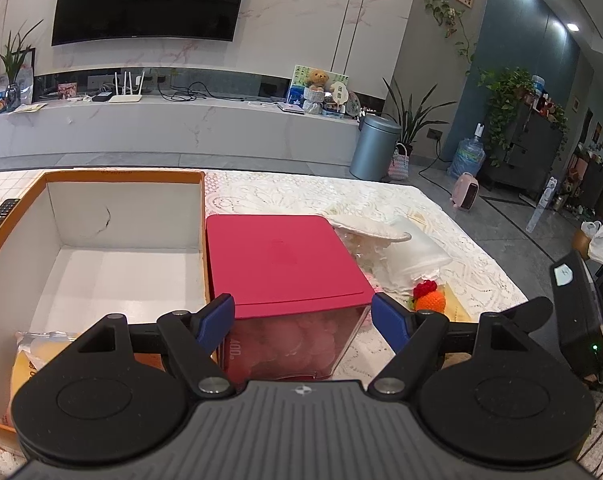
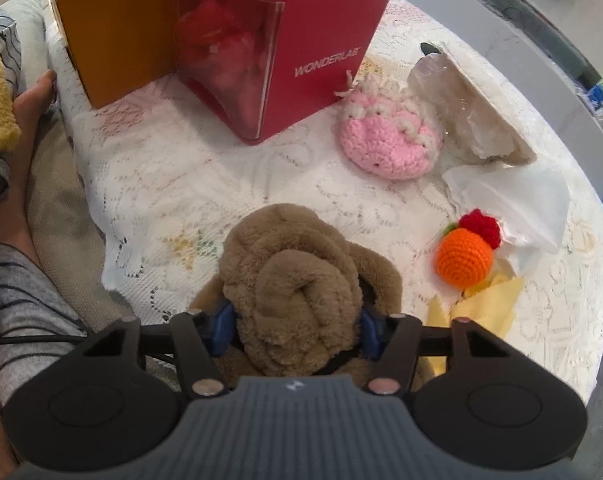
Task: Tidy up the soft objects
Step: 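Close the right gripper on the brown plush toy, then lift the brown plush toy with the right gripper toward the box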
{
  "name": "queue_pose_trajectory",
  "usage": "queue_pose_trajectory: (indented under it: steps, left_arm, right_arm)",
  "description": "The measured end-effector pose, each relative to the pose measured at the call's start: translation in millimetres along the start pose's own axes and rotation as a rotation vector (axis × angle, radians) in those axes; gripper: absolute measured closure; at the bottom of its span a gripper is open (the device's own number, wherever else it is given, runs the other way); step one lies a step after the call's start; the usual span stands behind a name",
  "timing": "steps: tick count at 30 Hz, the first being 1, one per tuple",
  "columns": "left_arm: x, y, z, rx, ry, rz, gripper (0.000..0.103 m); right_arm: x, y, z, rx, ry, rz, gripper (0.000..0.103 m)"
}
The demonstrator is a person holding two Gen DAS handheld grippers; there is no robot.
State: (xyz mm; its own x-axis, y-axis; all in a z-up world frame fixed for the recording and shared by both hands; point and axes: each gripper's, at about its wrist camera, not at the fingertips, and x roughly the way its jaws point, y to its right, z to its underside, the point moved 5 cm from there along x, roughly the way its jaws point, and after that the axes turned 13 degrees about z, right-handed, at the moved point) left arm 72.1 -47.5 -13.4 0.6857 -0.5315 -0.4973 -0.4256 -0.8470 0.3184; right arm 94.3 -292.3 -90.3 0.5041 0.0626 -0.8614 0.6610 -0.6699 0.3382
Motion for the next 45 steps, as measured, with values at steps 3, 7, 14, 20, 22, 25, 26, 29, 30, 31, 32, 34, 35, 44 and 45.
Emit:
queue_pose_trajectory:
  steps: [3, 7, 14, 20, 22, 25, 26, 29, 30, 31, 32, 34, 35, 44, 45]
  left_arm:
    - [-2.0, 0.8, -0.4, 0.000, 0.004, 0.003, 0.012]
    - [-5.7, 2.6, -2.1, 0.005, 0.013, 0.002, 0.012]
    - [-9.4, 6.1, -6.5, 0.011, 0.025, -0.002, 0.012]
    - [-9.4, 19.0, -16.0, 0.026, 0.019, 0.007, 0.012]
    - [-8.3, 24.0, -23.6, 0.040, 0.021, 0.006, 0.012]
    - [2.4, 28.7, -33.5, 0.036, -0.002, 0.000, 0.012]
    - [7.3, 31.1, -36.1, 0.035, -0.014, -0.001, 0.012]
    - [23.3, 40.3, -45.6, 0.085, -0.044, -0.026, 0.012]
    - [28.6, 44.4, -49.2, 0.114, -0.044, -0.048, 0.012]
    - [34.4, 49.2, -51.8, 0.137, -0.052, -0.064, 0.012]
    - [41.9, 54.6, -53.9, 0.160, -0.067, -0.069, 0.012]
    - [59.7, 66.5, -55.0, 0.187, -0.115, -0.063, 0.012]
    - [70.7, 71.8, -53.6, 0.186, -0.150, -0.071, 0.012]
    - [162.7, 99.9, -30.7, 0.186, -0.353, -0.136, 0.013]
    - [171.6, 100.3, -27.9, 0.170, -0.380, -0.142, 0.013]
  right_arm:
    - [-7.4, 4.4, 0.3, 0.036, -0.003, 0.032, 0.048]
    - [-24.2, 15.2, -1.4, 0.092, 0.023, 0.072, 0.048]
    - [-76.6, 58.7, -11.5, 0.344, 0.135, 0.181, 0.048]
    - [-116.4, 93.5, -19.8, 0.682, 0.220, 0.356, 0.048]
    - [-124.1, 100.7, -12.1, 0.894, 0.242, 0.332, 0.048]
    - [-124.6, 101.8, -6.9, 1.072, 0.309, 0.264, 0.048]
    - [-121.7, 102.0, -7.9, 1.079, 0.310, 0.278, 0.047]
    - [-109.1, 100.0, -12.9, 1.050, 0.292, 0.299, 0.047]
    - [-105.1, 97.8, -11.6, 1.055, 0.293, 0.295, 0.047]
    - [-101.0, 95.4, -7.8, 1.071, 0.299, 0.281, 0.047]
    - [-98.0, 93.9, -0.6, 1.092, 0.305, 0.262, 0.047]
    - [-87.0, 93.9, 14.4, 1.132, 0.297, 0.234, 0.047]
    - [-82.3, 93.0, 20.3, 1.138, 0.280, 0.251, 0.048]
    - [-77.8, 95.1, 58.1, 1.067, 0.207, 0.383, 0.048]
    - [-75.6, 95.8, 61.3, 1.075, 0.208, 0.372, 0.048]
